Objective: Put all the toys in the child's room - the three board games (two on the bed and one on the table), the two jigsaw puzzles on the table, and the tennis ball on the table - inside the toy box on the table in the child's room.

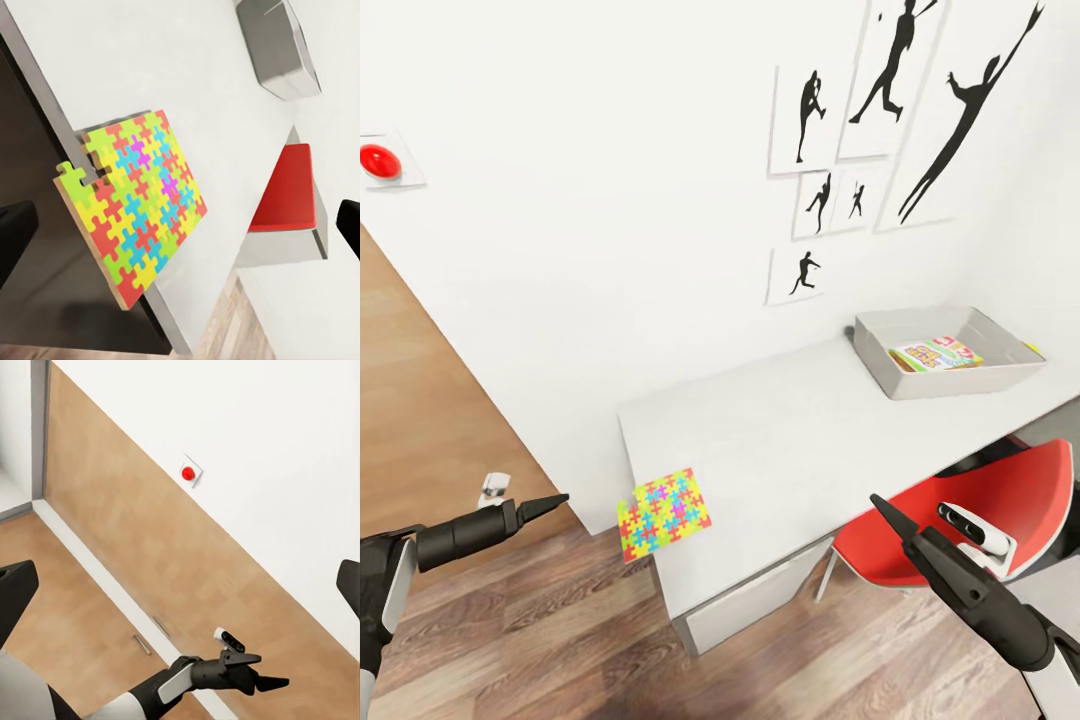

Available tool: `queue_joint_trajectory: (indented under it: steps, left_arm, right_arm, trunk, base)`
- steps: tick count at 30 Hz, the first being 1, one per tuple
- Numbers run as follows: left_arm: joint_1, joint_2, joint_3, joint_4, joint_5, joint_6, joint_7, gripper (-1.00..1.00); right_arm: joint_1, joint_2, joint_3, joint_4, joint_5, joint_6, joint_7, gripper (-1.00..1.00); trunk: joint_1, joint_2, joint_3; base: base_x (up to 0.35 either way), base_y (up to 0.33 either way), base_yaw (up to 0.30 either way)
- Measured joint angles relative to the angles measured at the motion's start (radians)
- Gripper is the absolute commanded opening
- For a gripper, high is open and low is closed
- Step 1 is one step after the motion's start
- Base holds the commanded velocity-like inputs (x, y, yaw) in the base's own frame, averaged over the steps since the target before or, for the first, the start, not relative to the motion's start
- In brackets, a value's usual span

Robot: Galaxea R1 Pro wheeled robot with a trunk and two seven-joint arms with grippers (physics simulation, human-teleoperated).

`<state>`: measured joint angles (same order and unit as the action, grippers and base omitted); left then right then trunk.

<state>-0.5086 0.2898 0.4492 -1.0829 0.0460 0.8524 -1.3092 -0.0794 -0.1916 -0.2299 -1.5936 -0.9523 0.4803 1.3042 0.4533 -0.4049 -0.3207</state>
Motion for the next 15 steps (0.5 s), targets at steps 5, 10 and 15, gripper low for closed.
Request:
queue_joint_trajectory:
  steps: [5,10,15]
  left_arm:
    - [-0.001,0.0,0.0,0.0,-0.001,0.002,0.001,1.0]
    - [-0.001,0.0,0.0,0.004,-0.002,0.004,0.002,1.0]
    - [-0.004,0.0,0.0,0.028,-0.002,0.007,0.019,1.0]
  right_arm:
    - [0.0,0.0,0.0,0.0,0.003,0.0,0.0,1.0]
    - [0.0,0.002,0.0,0.0,0.004,-0.001,-0.001,1.0]
    - [0.0,0.007,0.0,0.0,0.004,-0.002,-0.001,1.0]
  trunk:
    - [0.019,-0.035,-0.016]
    - [0.038,-0.07,-0.031]
    - [0.058,-0.105,-0.047]
  base:
    - [0.001,-0.001,-0.003]
    - [0.0,0.0,0.0]
    - [0.0,0.0,0.0]
